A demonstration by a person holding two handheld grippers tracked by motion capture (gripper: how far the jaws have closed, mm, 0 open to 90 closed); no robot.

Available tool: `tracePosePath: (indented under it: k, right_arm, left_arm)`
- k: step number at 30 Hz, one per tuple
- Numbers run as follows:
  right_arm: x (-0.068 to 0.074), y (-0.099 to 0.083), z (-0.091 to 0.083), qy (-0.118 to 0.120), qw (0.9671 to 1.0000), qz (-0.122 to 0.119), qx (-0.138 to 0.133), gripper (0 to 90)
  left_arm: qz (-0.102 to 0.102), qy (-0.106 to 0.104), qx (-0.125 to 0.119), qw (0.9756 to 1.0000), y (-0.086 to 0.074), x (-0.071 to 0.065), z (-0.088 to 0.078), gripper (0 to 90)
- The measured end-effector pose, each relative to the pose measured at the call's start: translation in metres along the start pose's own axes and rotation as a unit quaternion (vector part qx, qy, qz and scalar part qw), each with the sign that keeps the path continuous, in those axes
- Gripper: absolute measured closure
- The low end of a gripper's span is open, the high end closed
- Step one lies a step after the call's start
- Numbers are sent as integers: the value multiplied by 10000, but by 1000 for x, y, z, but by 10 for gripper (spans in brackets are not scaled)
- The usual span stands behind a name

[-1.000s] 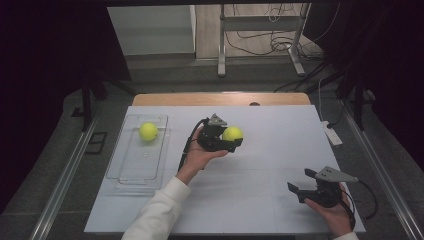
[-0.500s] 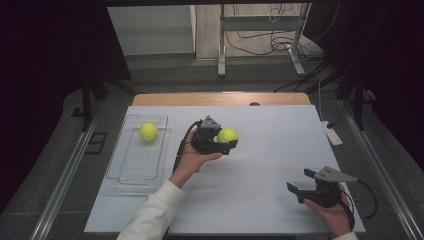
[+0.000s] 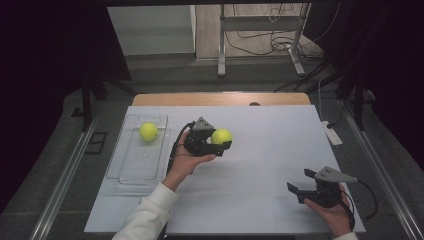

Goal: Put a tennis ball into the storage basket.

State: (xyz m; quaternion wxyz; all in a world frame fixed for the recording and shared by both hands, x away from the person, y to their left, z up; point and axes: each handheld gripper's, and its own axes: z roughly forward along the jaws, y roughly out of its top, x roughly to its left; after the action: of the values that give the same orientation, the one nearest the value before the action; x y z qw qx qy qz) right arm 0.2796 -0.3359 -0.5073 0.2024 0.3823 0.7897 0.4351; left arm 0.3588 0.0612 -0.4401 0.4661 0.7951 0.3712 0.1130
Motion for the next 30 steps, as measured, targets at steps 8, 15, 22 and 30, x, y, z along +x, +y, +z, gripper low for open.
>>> tracePosePath:
  k: [8,15,22,30]
  right_arm:
    - [-1,0,-1,15,10000,6,-21,147]
    - [-1,-1,-2,22,10000,-1,-37,147]
    - [-3,-1,-3,16,10000,19,-44,147]
    - [-2,0,-3,16,10000,-4,-36,147]
  left_arm:
    - [13,115,-70,9999,-2,3,-13,270]
    - [-27,176,-185,9997,-4,8,-30,270]
    - [-45,210,-221,9995,-5,11,-38,270]
    - [-28,243,-241,9994,-5,12,-39,270]
